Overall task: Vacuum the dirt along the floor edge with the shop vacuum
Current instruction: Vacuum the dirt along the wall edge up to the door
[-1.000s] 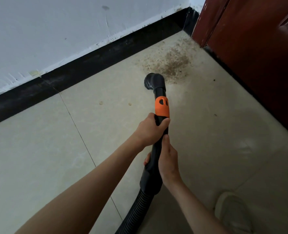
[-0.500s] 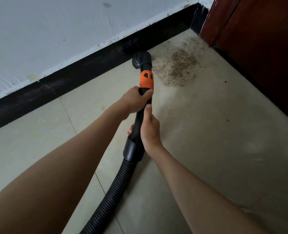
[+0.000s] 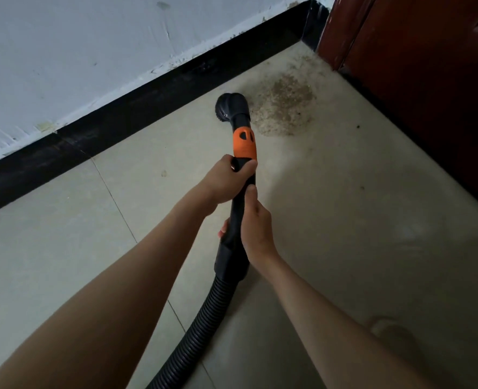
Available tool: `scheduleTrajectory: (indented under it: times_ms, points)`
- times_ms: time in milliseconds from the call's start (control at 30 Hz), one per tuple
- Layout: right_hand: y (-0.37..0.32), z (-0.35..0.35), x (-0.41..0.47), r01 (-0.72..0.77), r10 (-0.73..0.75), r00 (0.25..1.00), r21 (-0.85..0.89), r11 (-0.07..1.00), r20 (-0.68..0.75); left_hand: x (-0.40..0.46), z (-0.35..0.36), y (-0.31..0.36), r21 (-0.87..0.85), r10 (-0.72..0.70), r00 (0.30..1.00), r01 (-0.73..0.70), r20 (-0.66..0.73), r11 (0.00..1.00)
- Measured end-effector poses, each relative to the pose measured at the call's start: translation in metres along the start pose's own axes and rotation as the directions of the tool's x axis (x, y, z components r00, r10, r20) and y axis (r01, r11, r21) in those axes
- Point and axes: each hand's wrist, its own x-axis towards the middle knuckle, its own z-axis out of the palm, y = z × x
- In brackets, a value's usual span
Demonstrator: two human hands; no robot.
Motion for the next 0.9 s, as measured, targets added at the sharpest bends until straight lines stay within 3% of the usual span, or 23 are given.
scheduleTrajectory:
  times_ms: [167, 433, 900]
  points:
    - [0.022, -0.030, -0.045, -0.027, 0.032, 0.995, 0.052, 0.998, -0.090, -0.036, 0.041, -0.007, -0.014, 0.007, 0.996, -0.006, 0.092, 1.000]
    - [0.026, -0.057, -0.075, 0.006, 0.025, 0.966, 0.120, 0.993, -0.257, -0.053, 0.090, -0.003, 0.172, 0.042, 0.987, -0.069, 0.156, 0.983]
    - [0.004, -0.010, 0.007, 0.006, 0.009, 0.992, 0.111, 0.994, -0.129, 0.012, 0.025, 0.013, 0.224, 0.066, 0.998, -0.066, 0.011, 0.972]
